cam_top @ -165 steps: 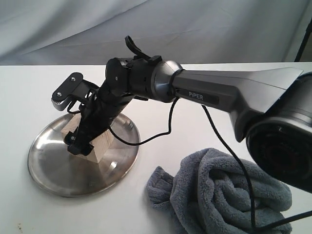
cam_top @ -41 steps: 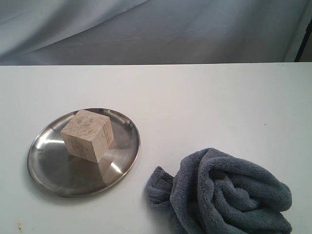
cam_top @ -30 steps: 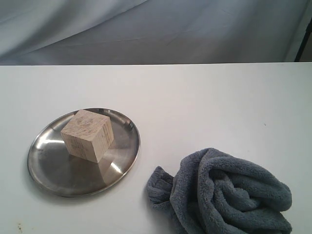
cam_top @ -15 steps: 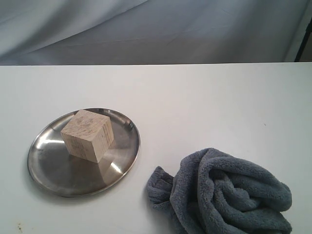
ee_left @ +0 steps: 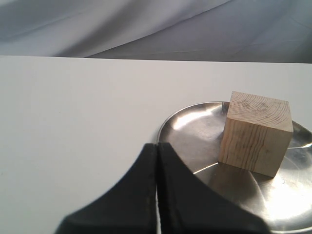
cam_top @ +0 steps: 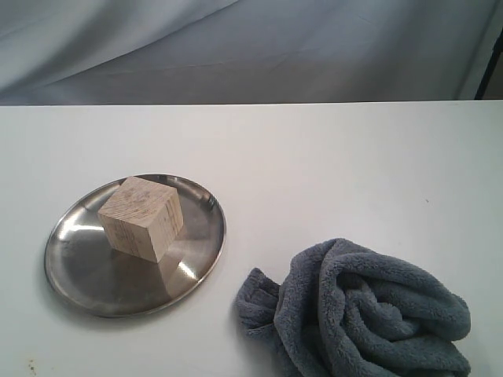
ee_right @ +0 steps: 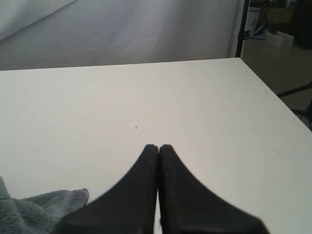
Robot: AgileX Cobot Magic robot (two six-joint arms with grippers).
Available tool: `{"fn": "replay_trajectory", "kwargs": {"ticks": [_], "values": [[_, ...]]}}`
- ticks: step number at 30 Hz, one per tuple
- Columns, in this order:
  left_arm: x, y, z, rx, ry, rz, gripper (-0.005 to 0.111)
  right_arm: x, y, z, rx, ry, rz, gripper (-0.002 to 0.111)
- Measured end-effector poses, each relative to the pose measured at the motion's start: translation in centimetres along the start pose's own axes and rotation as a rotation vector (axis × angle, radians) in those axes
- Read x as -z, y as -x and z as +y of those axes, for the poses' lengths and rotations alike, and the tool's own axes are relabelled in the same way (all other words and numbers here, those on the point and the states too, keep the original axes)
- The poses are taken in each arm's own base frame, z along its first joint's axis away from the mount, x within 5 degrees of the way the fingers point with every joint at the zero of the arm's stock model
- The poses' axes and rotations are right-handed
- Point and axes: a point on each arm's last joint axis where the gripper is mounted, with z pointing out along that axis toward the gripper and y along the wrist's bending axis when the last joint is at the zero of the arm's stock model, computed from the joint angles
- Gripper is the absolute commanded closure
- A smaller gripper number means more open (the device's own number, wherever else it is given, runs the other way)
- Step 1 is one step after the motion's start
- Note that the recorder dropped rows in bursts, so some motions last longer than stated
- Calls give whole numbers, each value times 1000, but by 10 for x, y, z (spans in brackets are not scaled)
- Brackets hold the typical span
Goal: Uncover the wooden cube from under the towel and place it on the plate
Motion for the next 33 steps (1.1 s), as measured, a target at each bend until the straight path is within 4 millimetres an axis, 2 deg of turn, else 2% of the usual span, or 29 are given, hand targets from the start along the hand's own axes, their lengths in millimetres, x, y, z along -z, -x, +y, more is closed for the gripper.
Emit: {"fn": "replay_trajectory", "kwargs": {"ticks": [33], "values": [[0, 0, 0, 0, 0, 0, 107, 0, -1, -1, -5, -20, 12, 108]]}}
